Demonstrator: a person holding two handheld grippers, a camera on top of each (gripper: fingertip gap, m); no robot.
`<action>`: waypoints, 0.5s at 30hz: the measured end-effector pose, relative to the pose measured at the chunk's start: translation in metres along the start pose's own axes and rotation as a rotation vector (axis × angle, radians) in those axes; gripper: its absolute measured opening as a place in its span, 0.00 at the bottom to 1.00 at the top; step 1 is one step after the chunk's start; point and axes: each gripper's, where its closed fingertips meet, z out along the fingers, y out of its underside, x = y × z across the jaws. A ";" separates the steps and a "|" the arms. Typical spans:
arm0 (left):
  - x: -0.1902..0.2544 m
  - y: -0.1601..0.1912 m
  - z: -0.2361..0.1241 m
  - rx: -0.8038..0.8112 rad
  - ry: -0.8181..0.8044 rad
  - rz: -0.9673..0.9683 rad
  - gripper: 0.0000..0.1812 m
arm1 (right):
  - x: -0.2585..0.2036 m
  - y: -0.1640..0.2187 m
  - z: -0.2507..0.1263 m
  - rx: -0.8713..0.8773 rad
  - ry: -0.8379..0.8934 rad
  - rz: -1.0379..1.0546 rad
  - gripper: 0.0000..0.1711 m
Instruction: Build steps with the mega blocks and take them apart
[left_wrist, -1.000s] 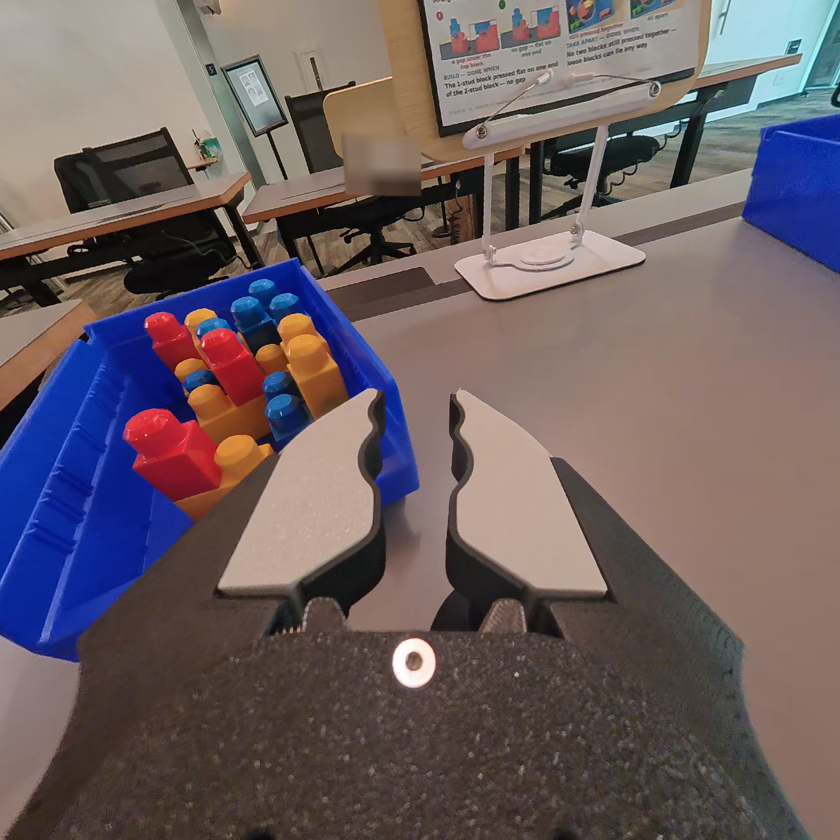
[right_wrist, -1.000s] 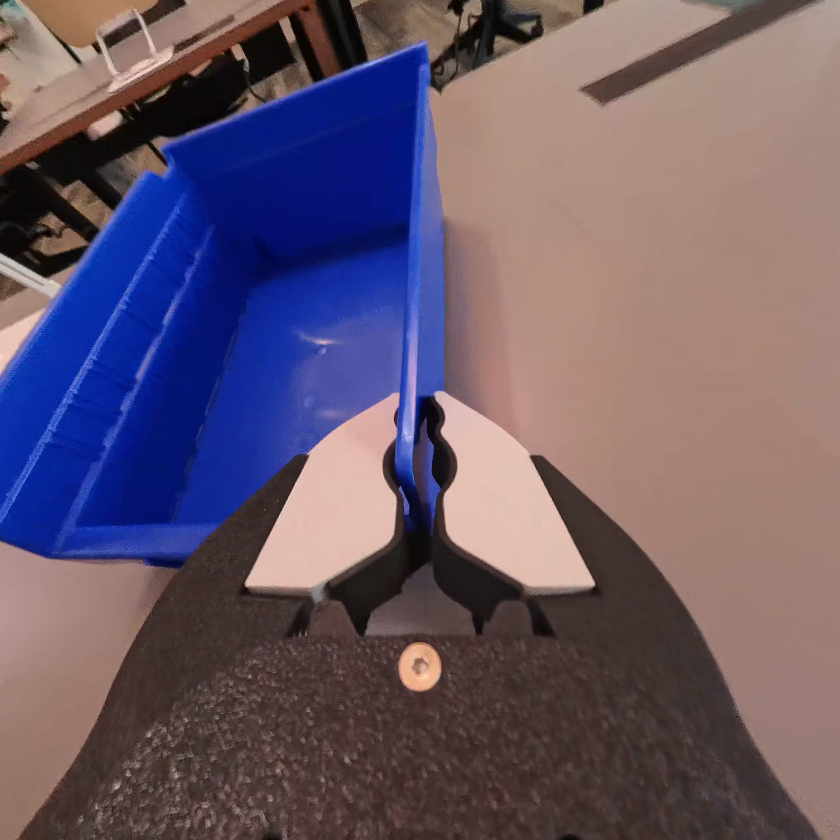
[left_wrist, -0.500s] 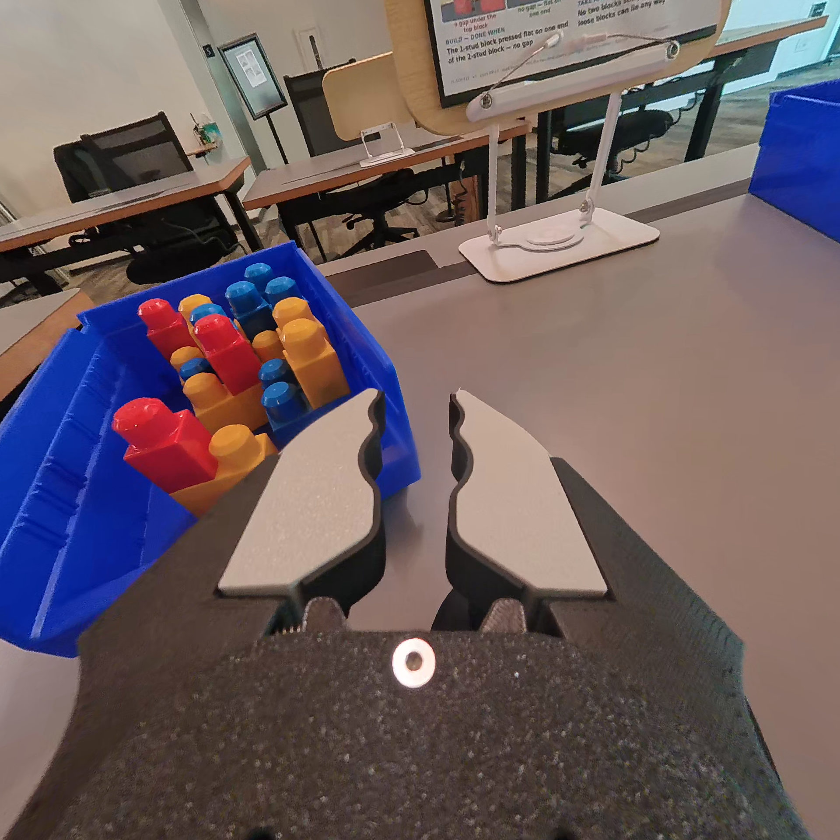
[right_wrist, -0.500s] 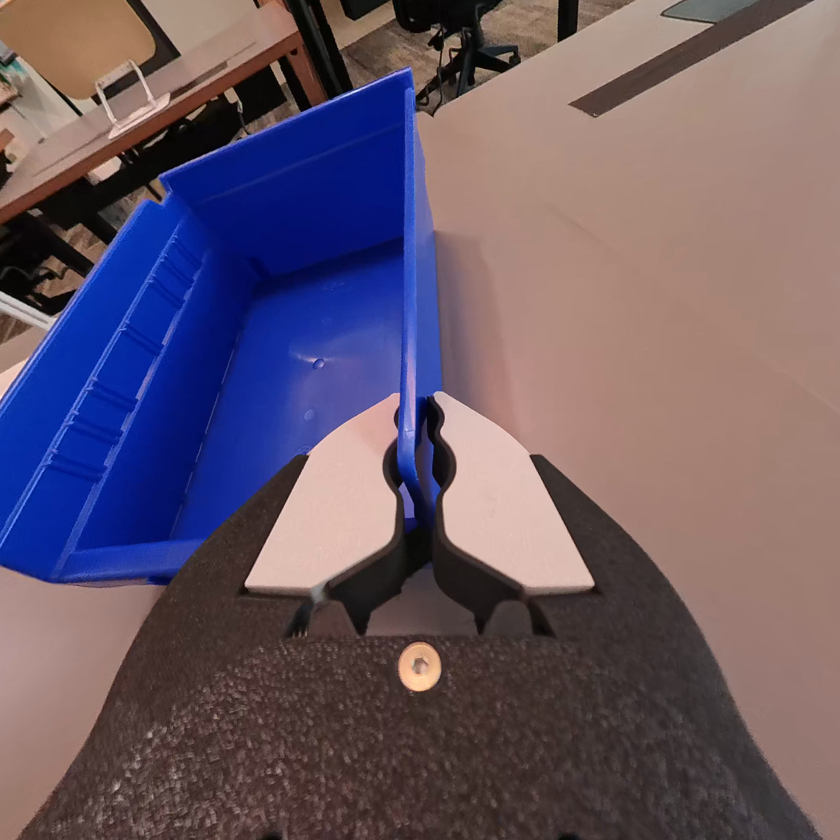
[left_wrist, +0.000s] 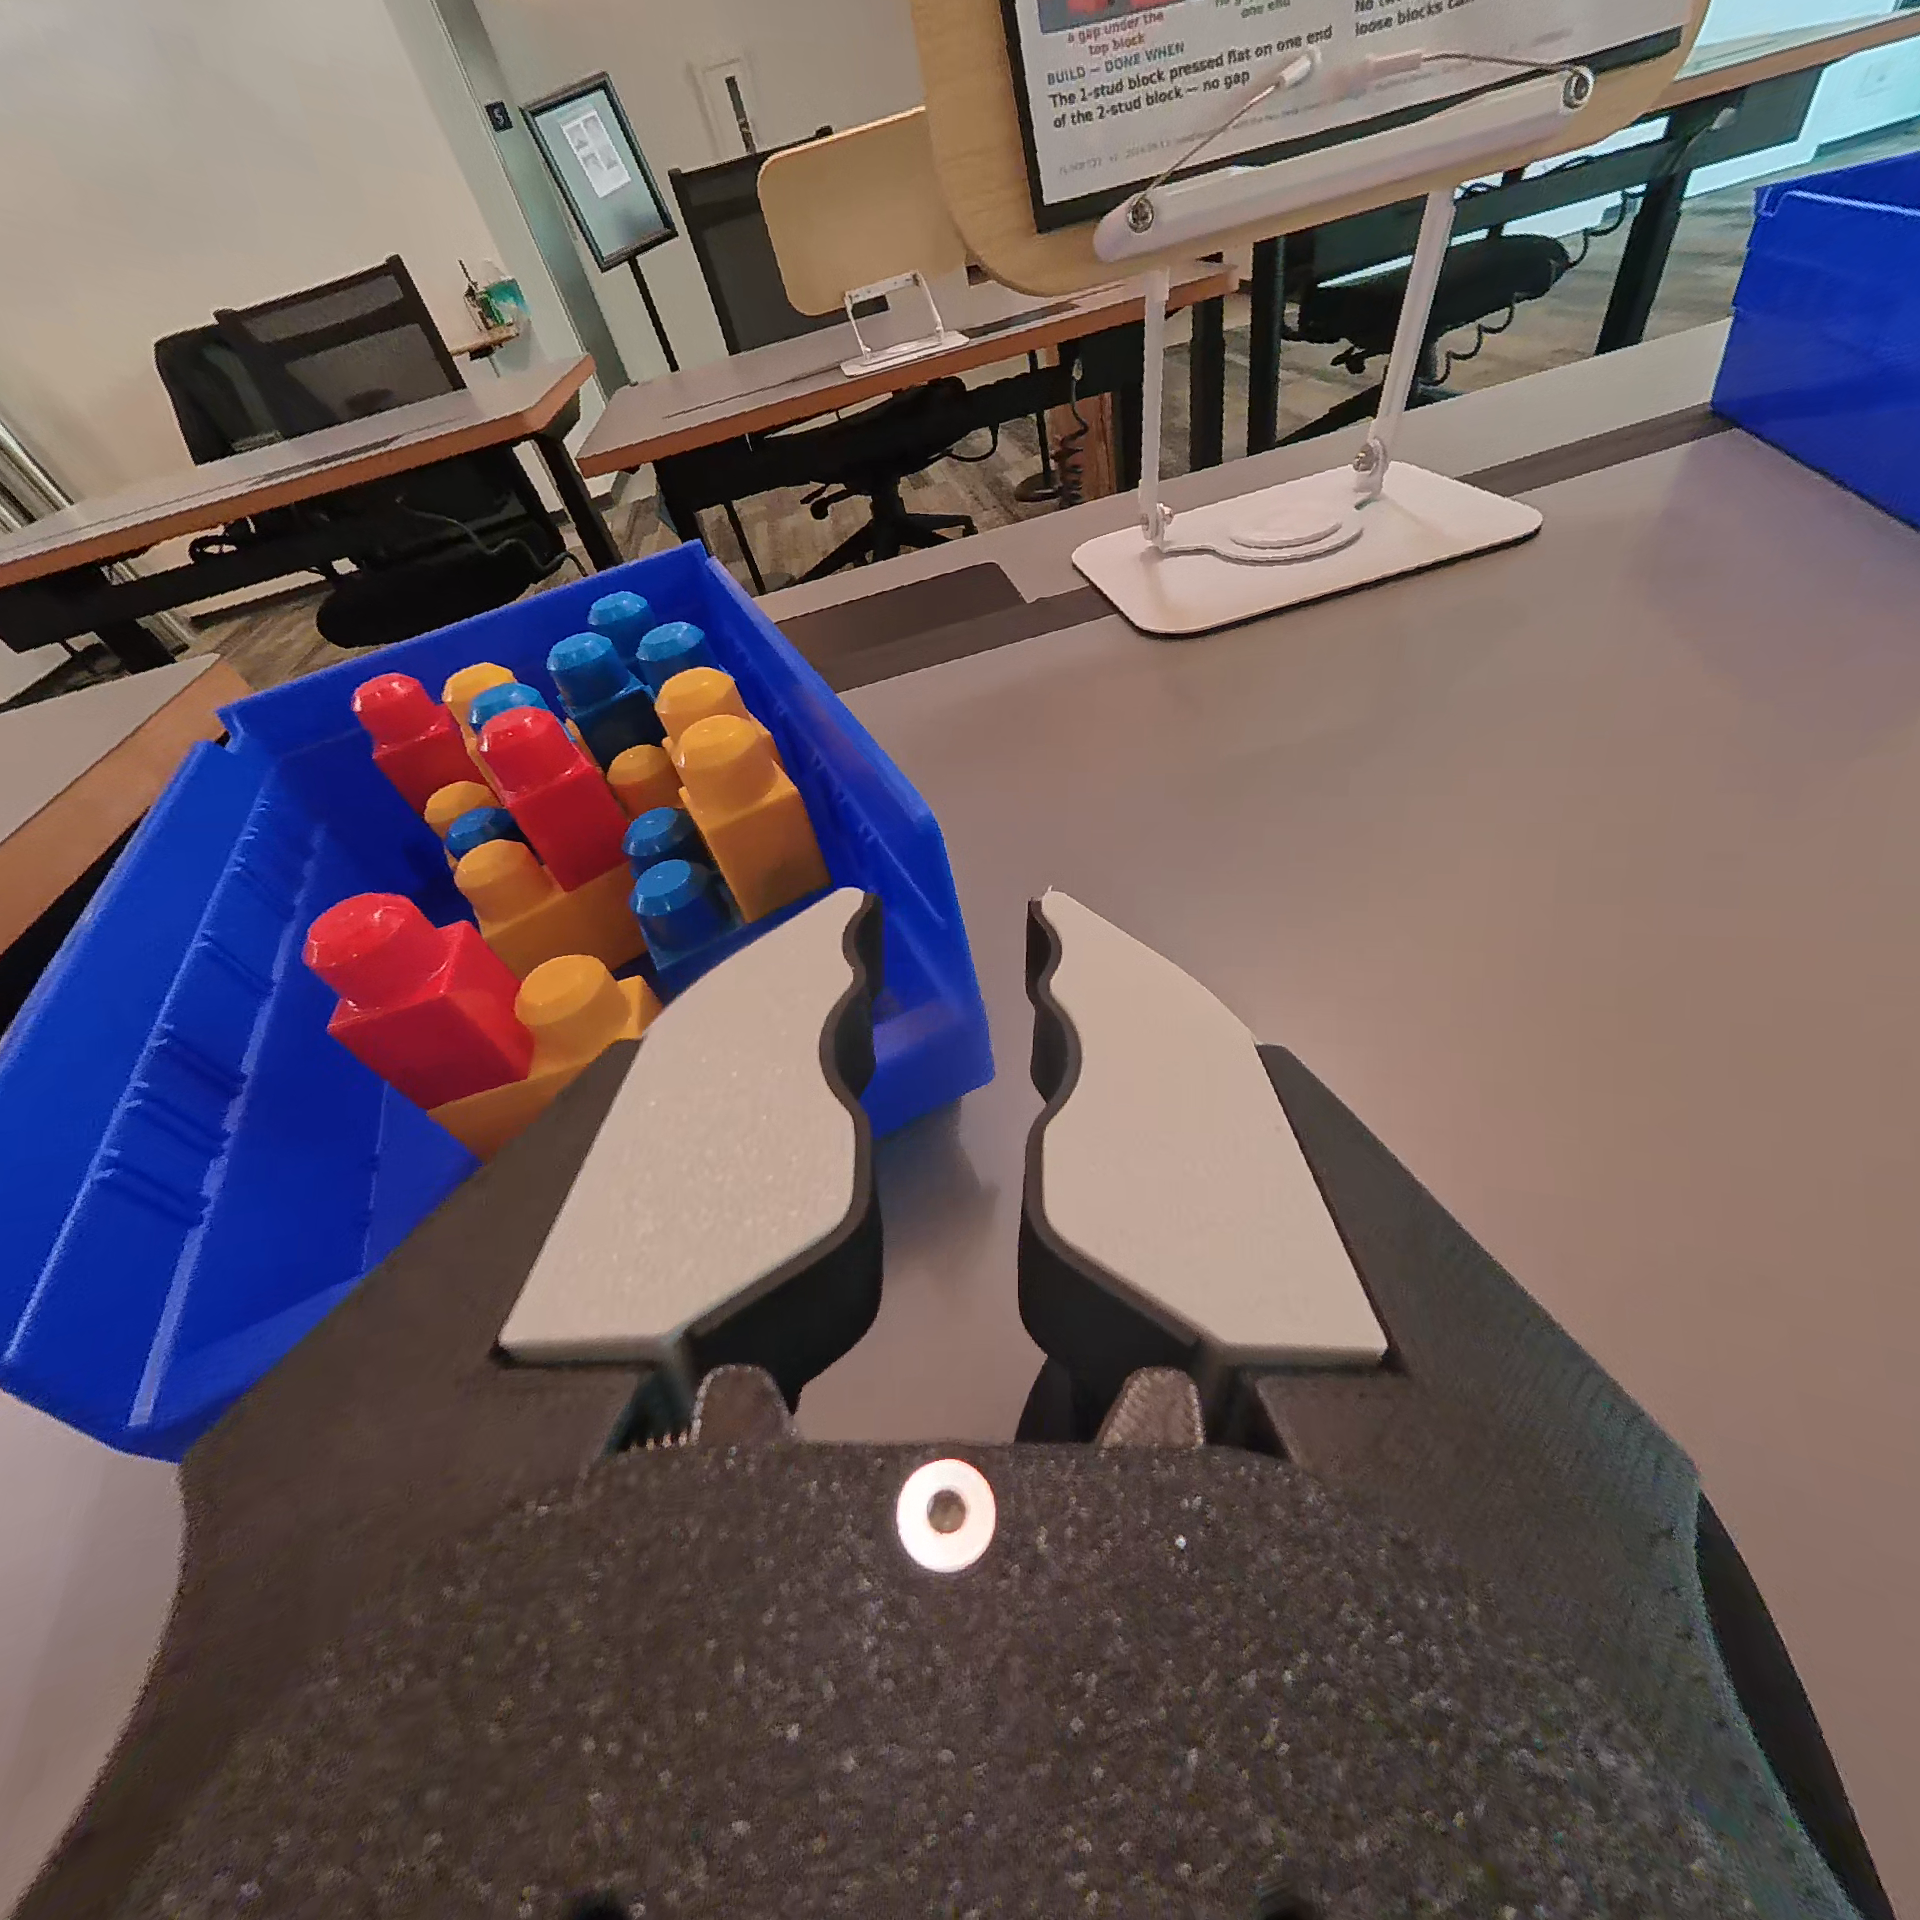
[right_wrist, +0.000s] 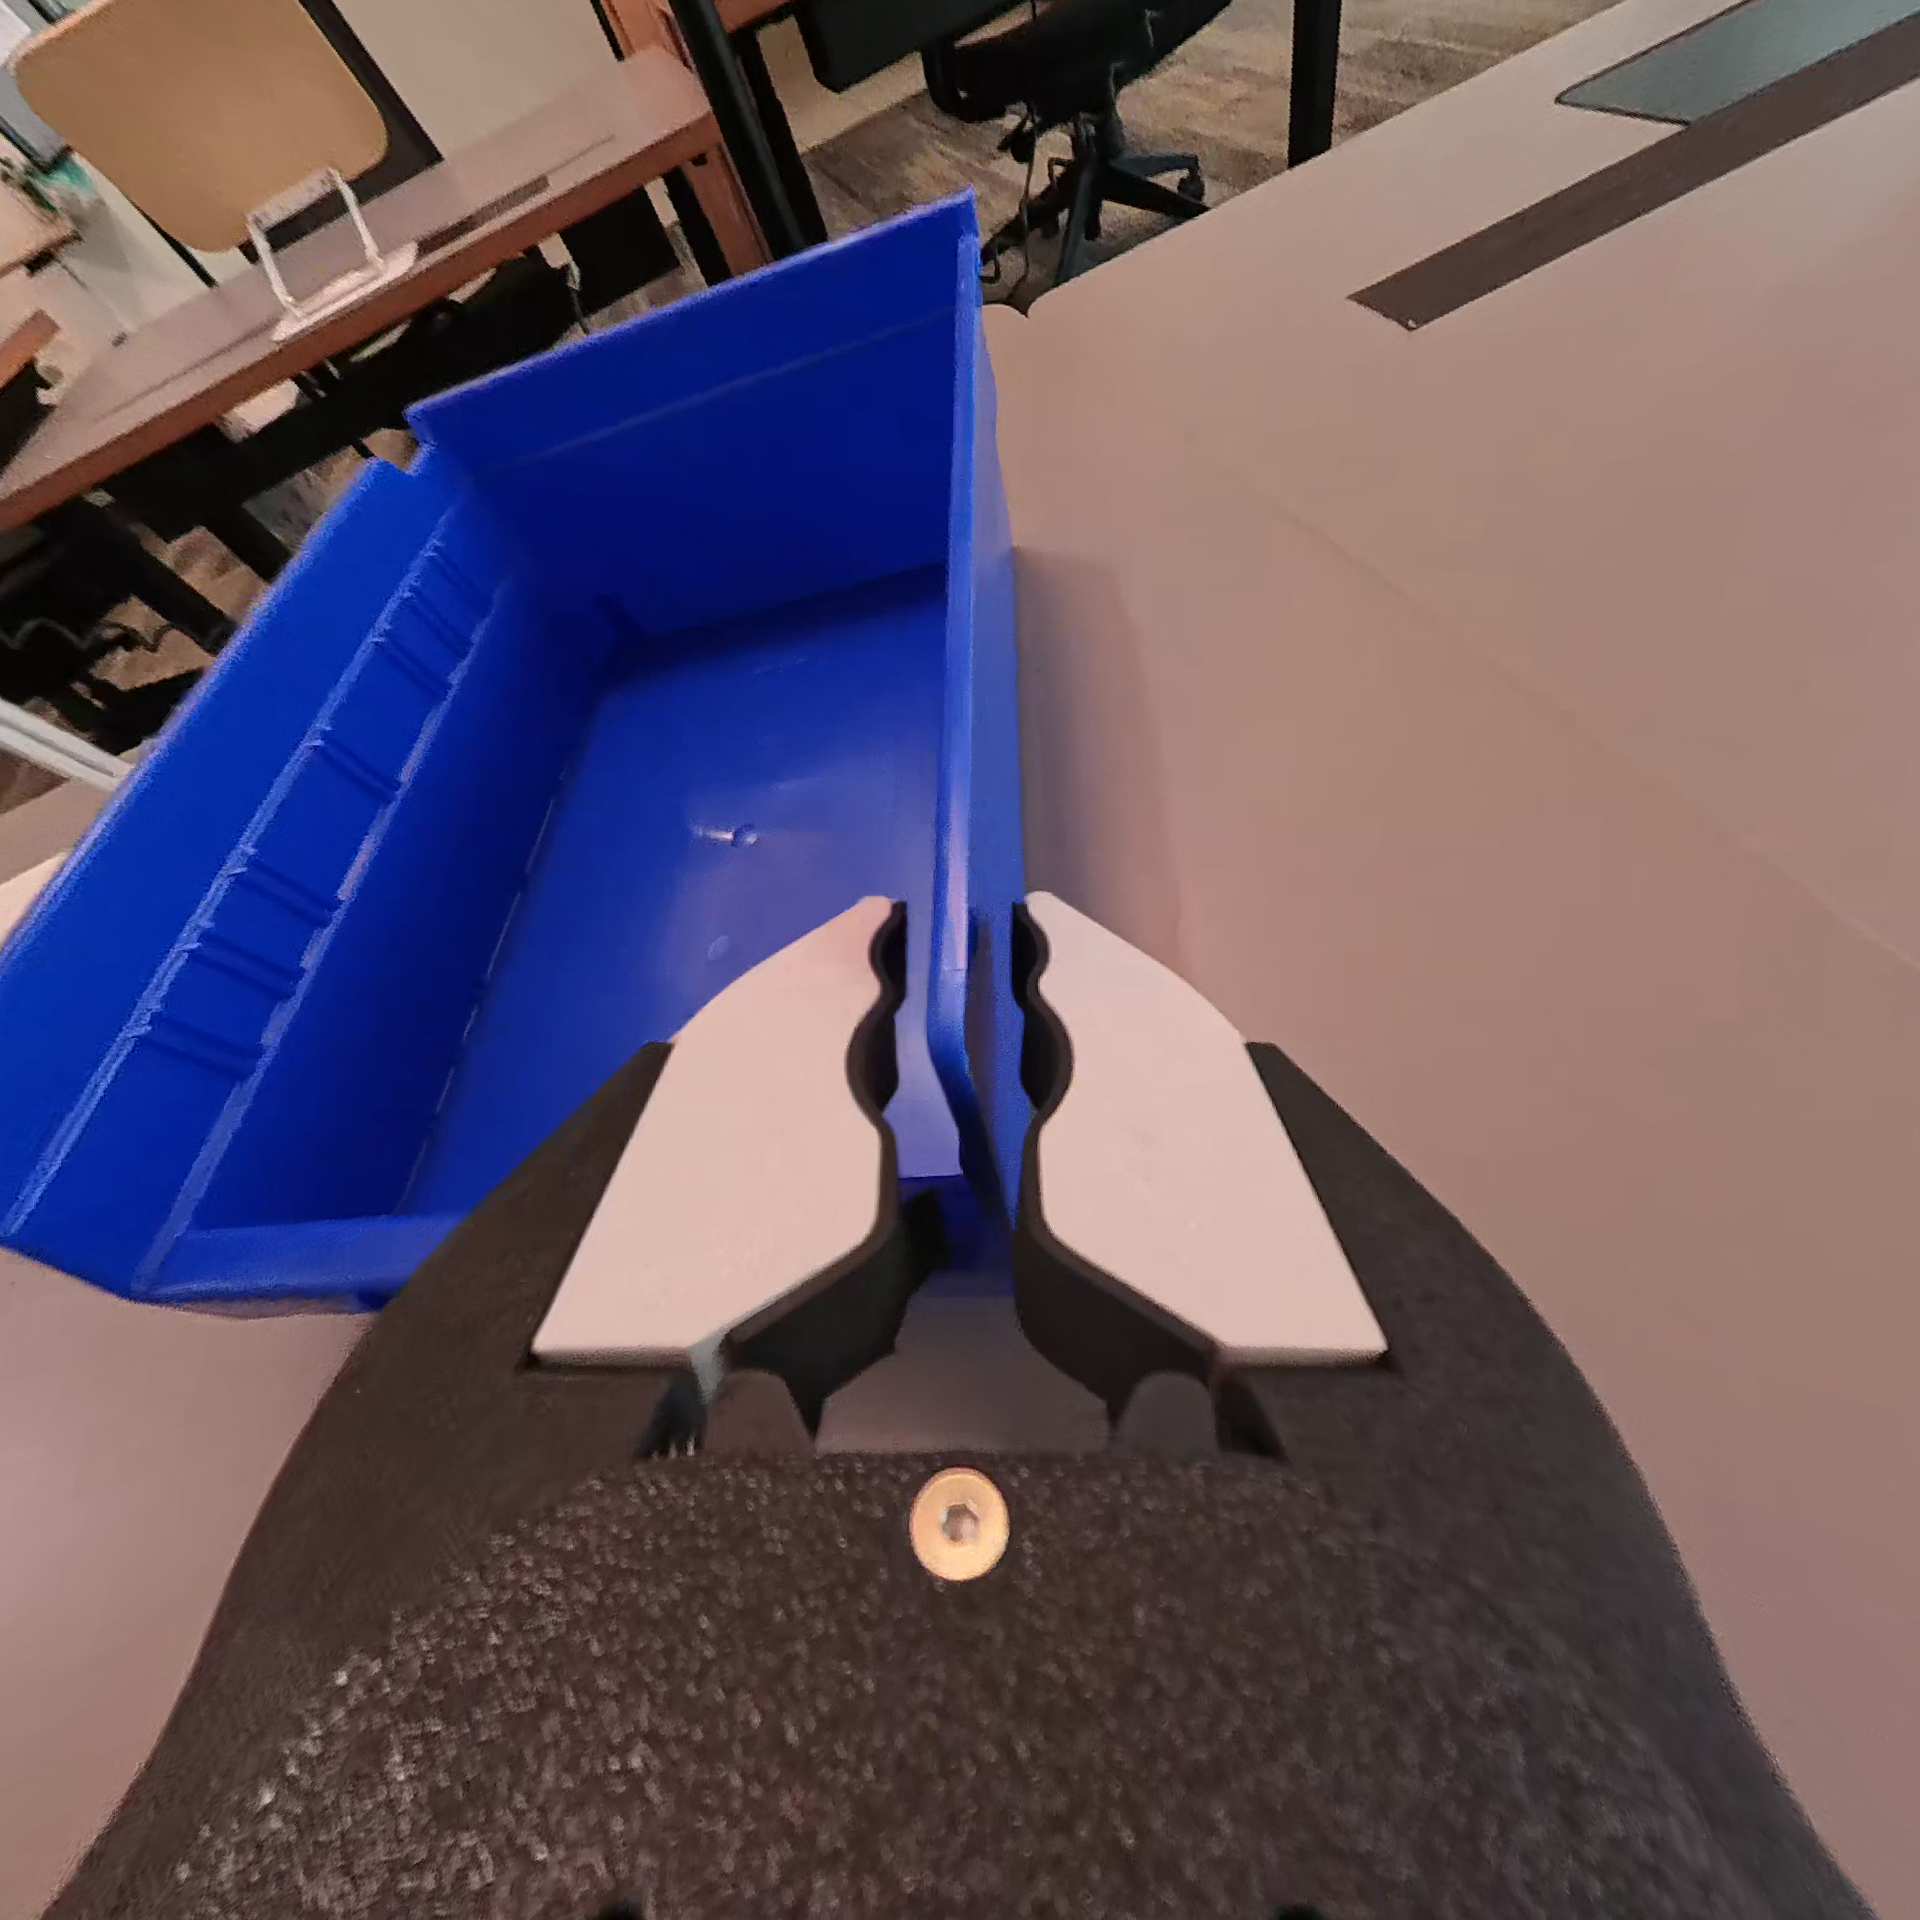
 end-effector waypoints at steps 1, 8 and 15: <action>-0.001 0.000 0.000 -0.001 -0.004 0.004 0.14 | -0.002 -0.003 -0.003 0.012 -0.006 -0.010 0.14; -0.033 0.002 -0.013 -0.039 -0.040 0.089 0.13 | -0.016 -0.030 -0.042 0.127 0.023 -0.181 0.28; -0.039 0.034 -0.023 -0.203 0.121 0.261 0.18 | -0.091 -0.032 -0.072 0.183 -0.119 -0.386 0.27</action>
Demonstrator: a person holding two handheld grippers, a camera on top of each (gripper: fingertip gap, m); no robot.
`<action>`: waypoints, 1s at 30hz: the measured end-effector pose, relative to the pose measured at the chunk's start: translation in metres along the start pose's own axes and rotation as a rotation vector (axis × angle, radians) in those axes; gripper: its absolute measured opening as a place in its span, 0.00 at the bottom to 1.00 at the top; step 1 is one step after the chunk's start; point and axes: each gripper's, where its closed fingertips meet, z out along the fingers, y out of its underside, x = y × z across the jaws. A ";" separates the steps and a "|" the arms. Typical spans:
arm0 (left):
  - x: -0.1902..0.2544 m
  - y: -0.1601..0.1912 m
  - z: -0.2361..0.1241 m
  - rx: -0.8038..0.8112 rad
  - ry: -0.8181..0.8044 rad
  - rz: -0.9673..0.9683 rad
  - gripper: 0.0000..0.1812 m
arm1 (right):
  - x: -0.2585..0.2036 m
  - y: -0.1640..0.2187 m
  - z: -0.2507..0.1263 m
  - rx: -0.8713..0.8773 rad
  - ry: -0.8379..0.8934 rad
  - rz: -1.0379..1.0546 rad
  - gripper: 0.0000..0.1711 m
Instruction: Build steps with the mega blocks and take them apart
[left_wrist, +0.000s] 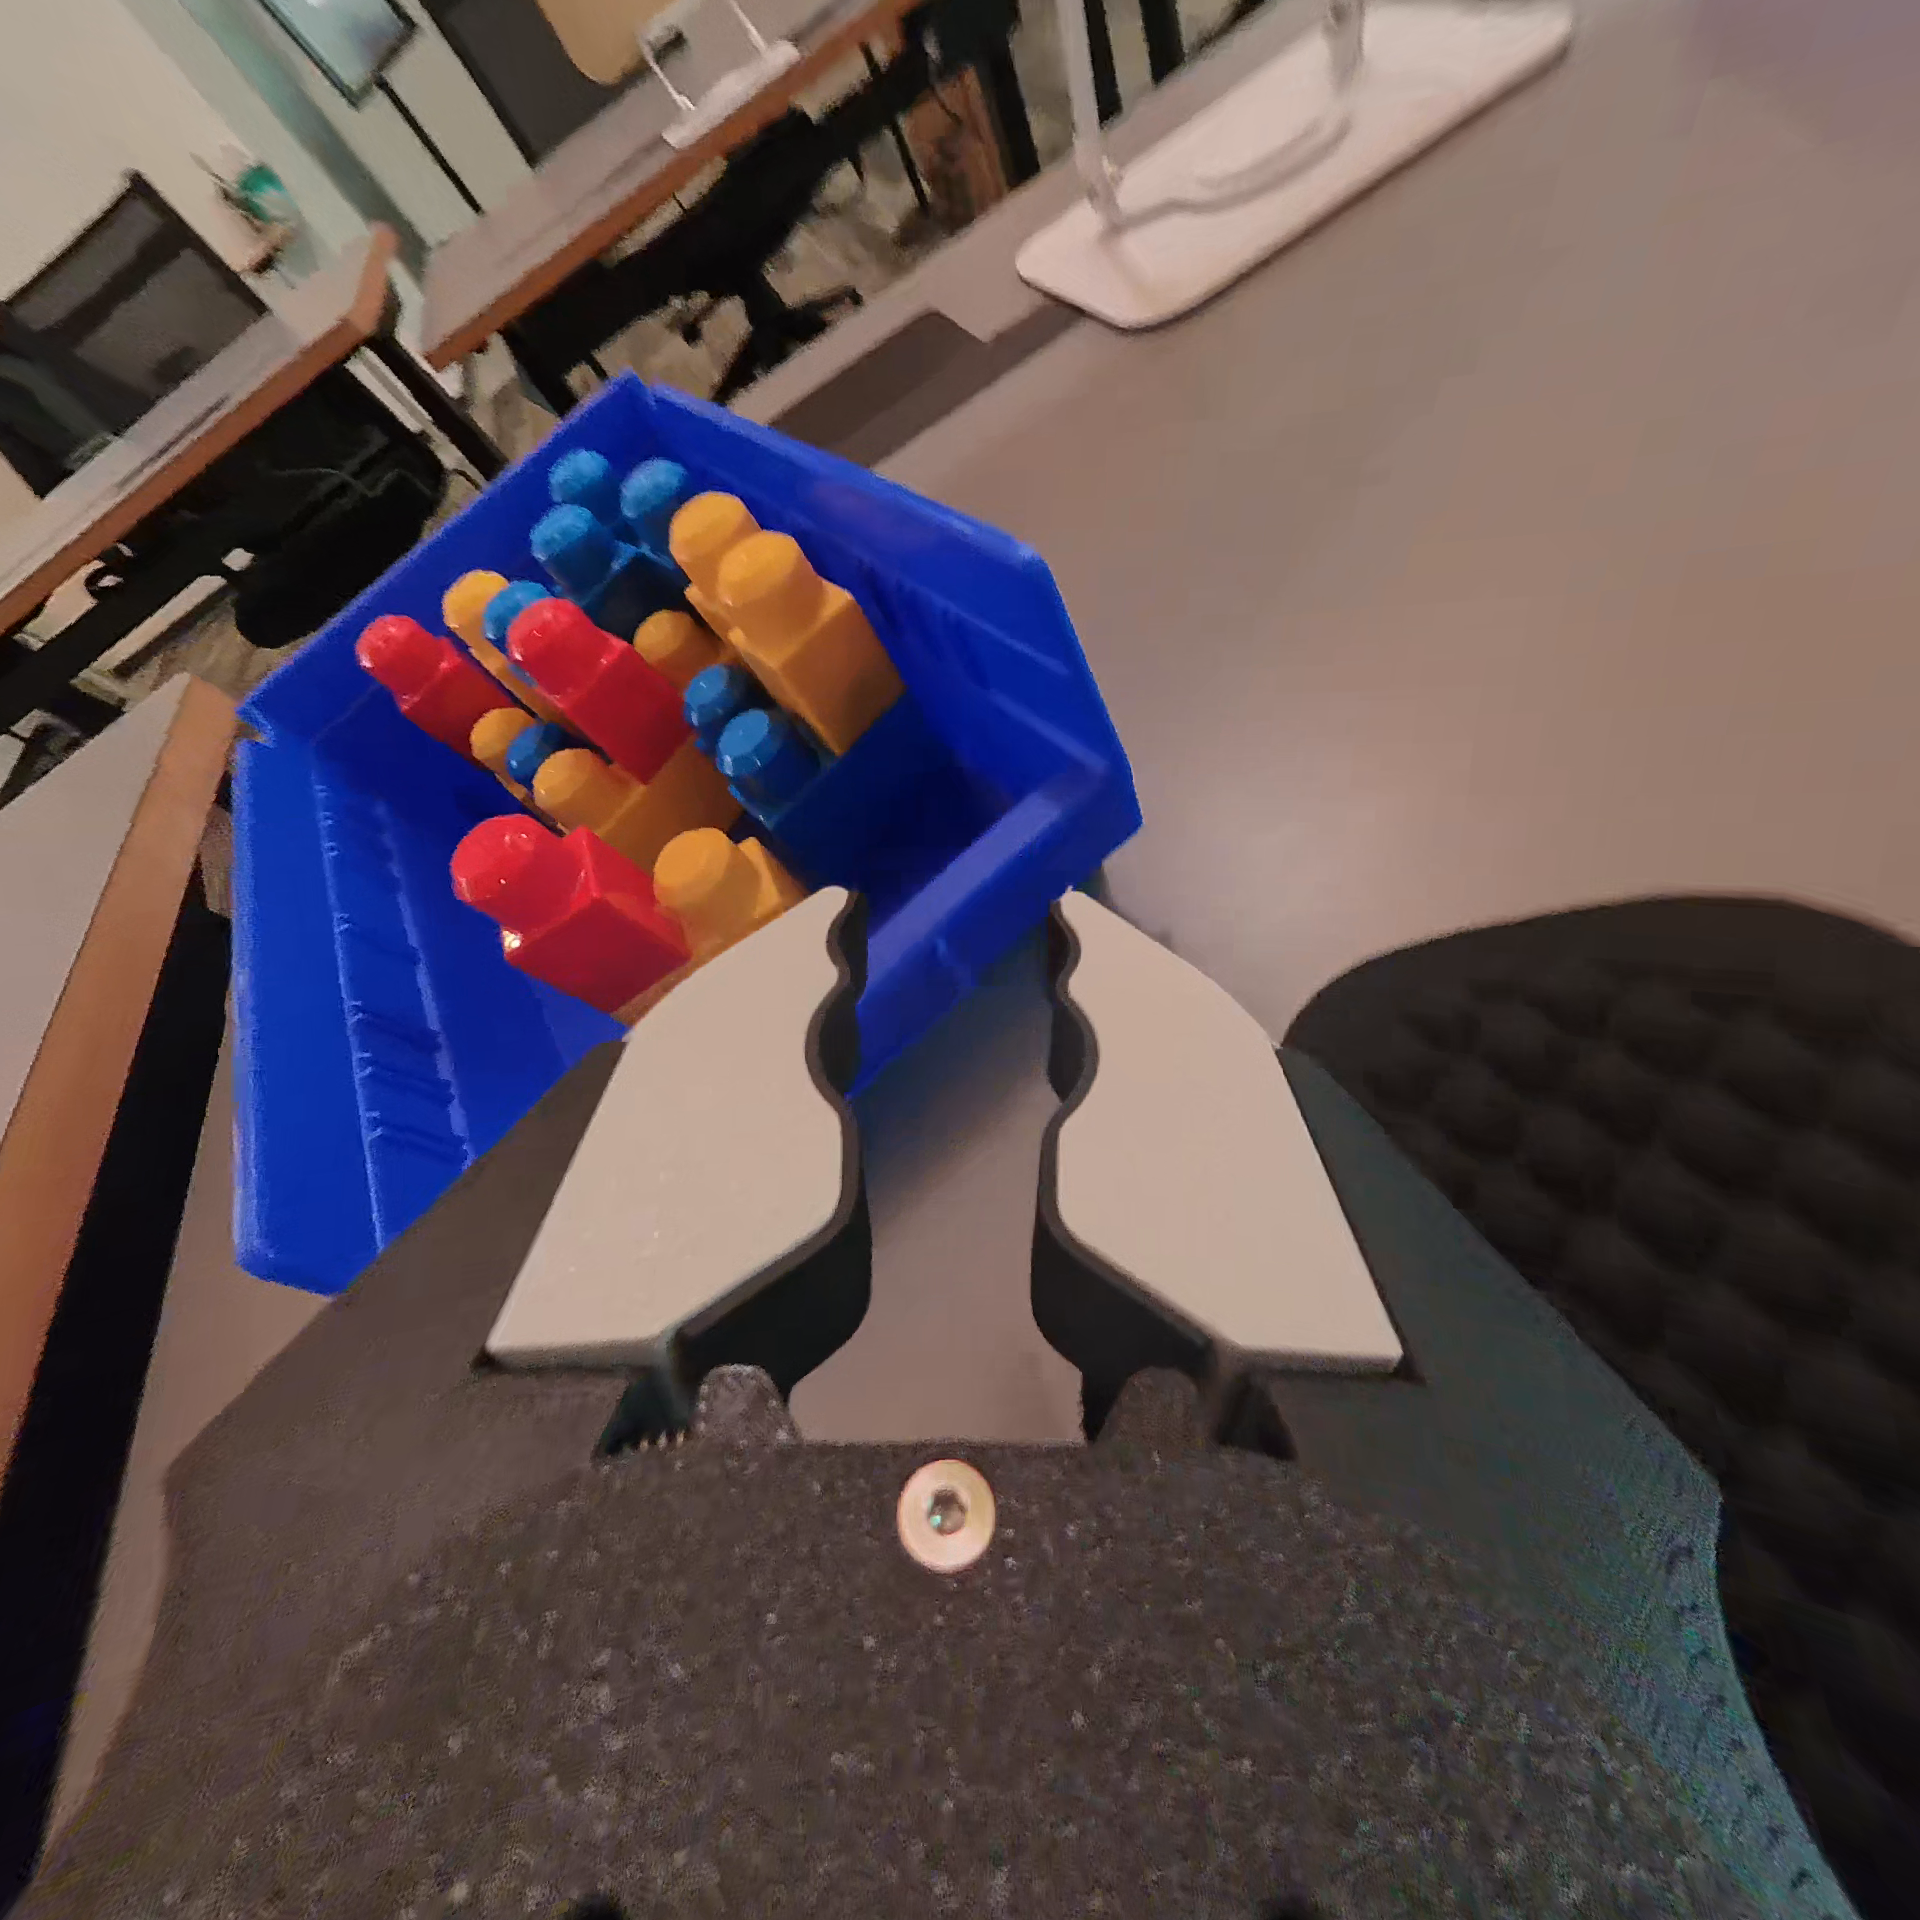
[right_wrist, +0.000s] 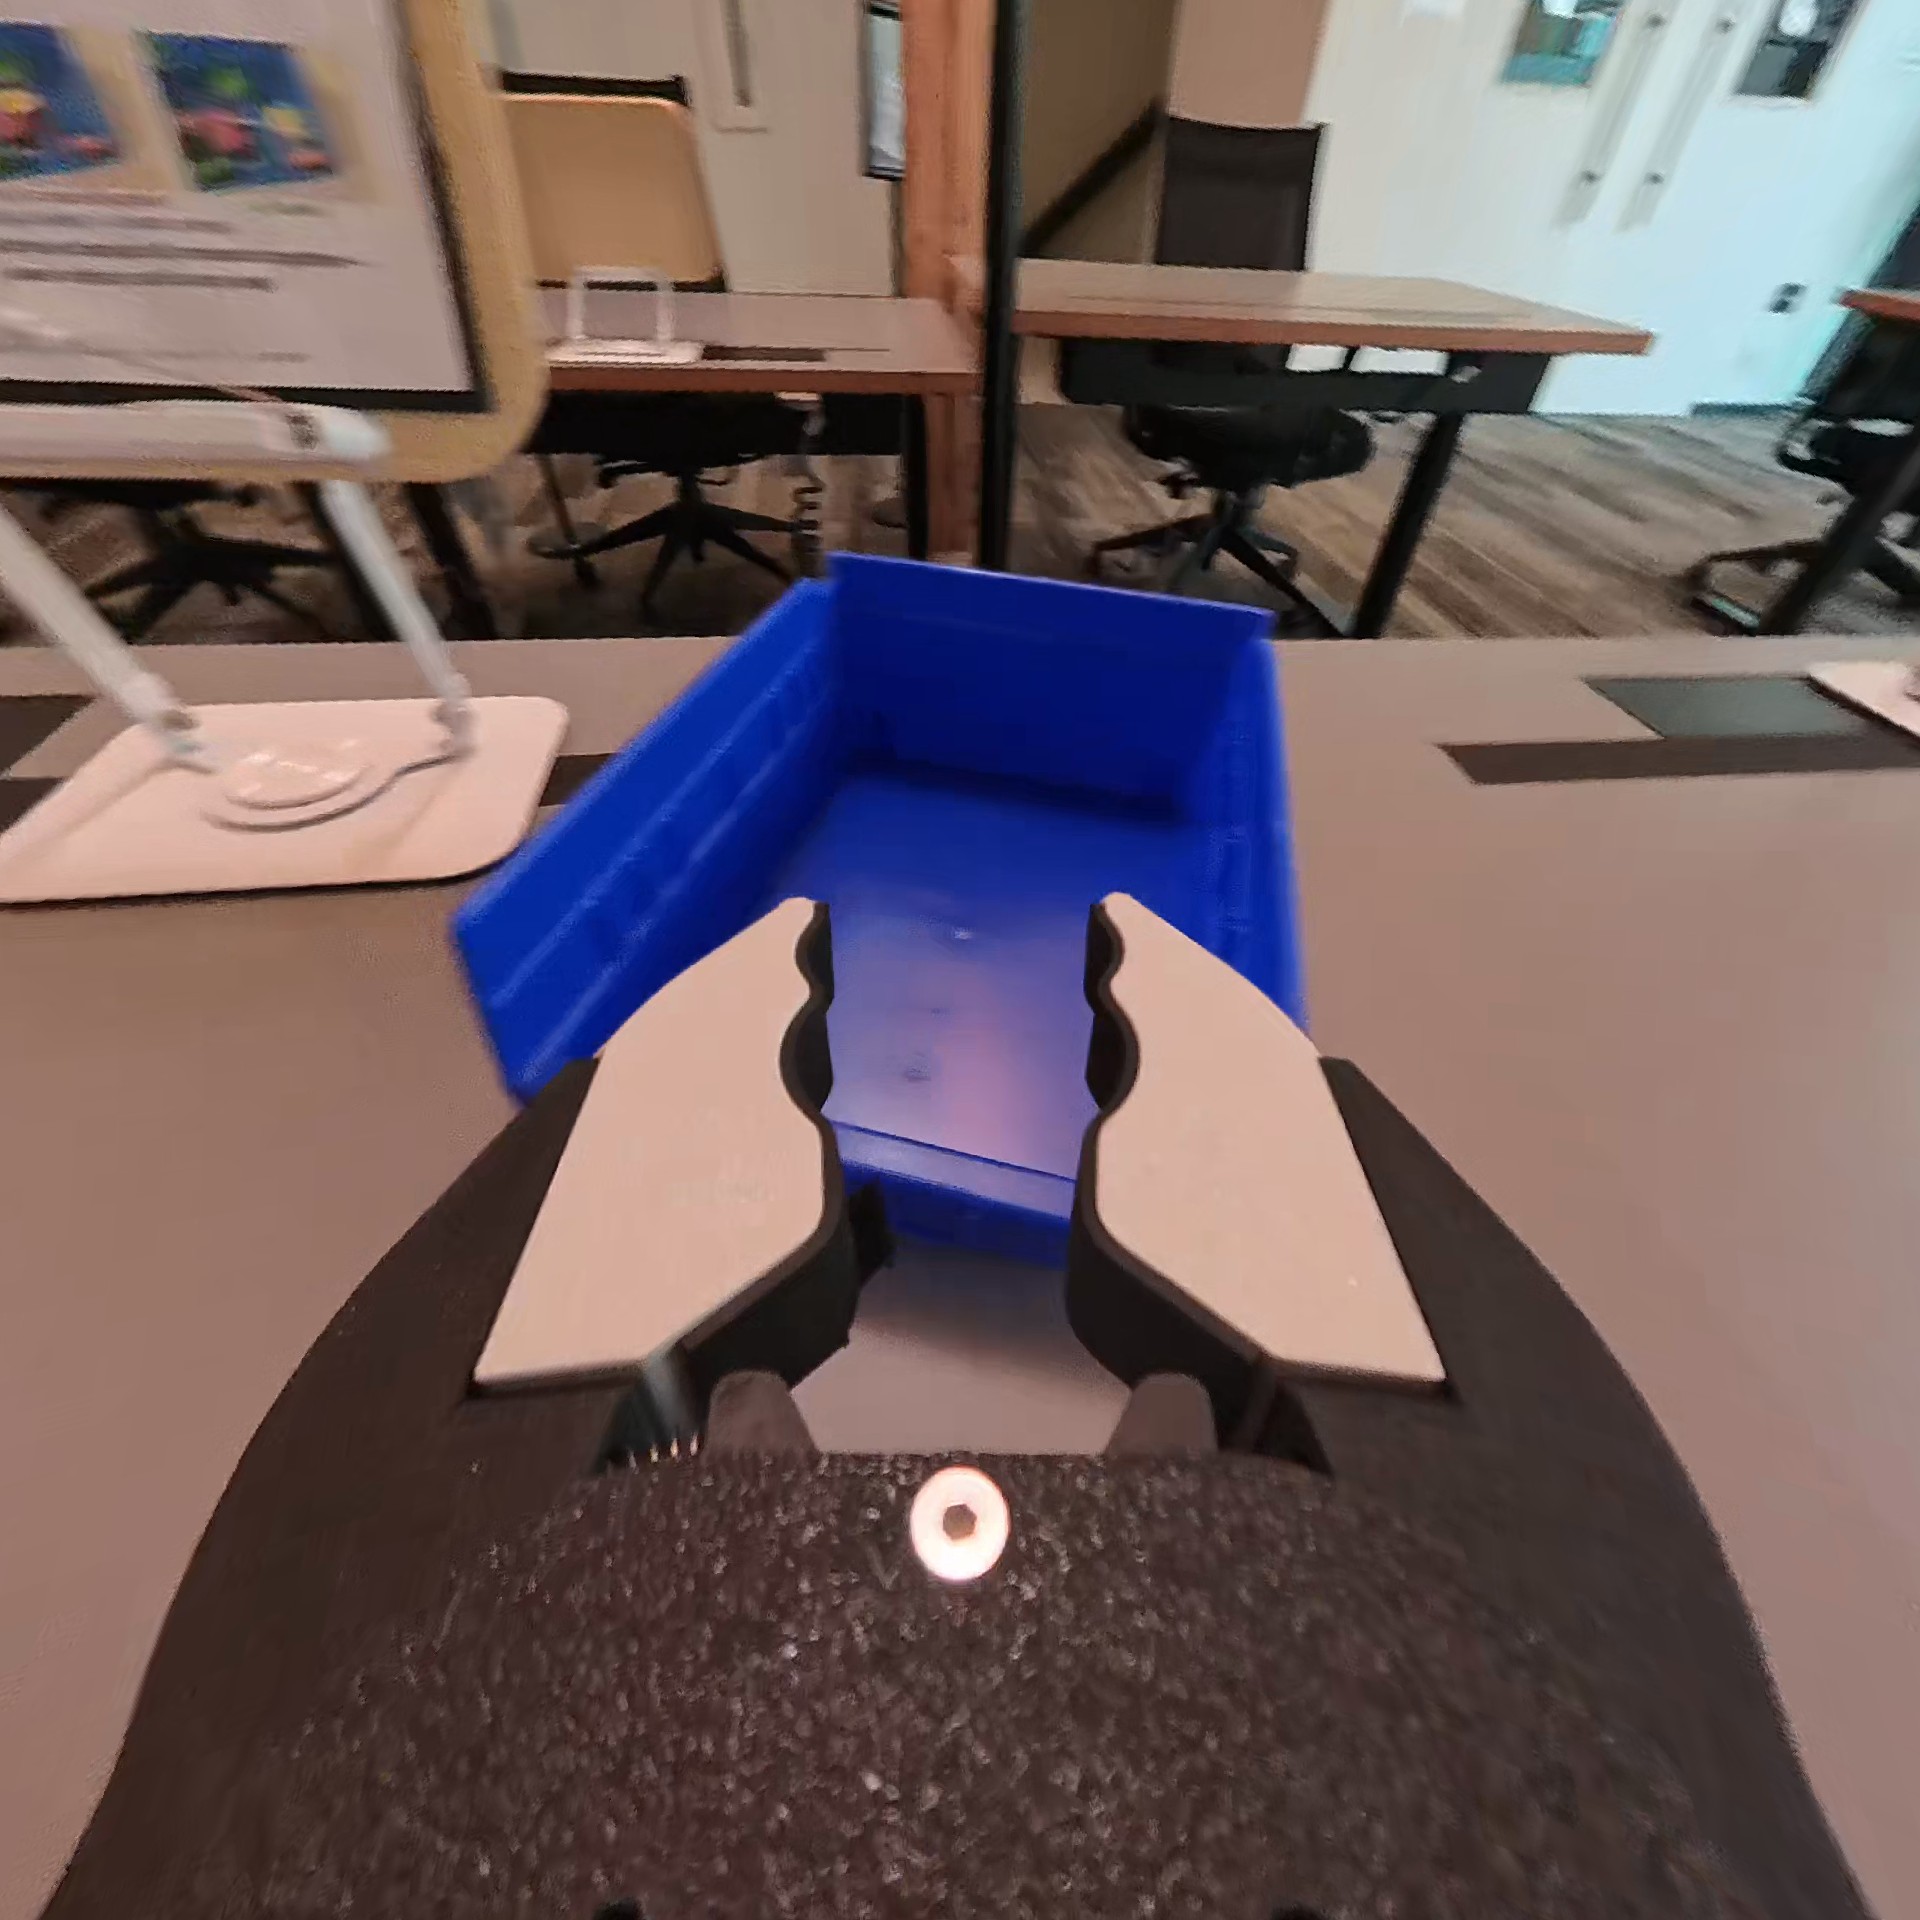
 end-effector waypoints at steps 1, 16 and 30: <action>0.001 0.006 0.001 -0.038 0.022 0.027 0.20 | -0.015 -0.002 0.000 0.000 -0.040 -0.019 0.27; -0.021 0.048 0.042 -0.340 0.102 0.394 0.15 | -0.232 0.010 0.004 -0.003 -0.697 -0.343 0.20; -0.009 0.018 0.099 -0.365 0.253 0.491 0.13 | -0.264 0.057 0.014 -0.058 -0.901 -0.232 0.15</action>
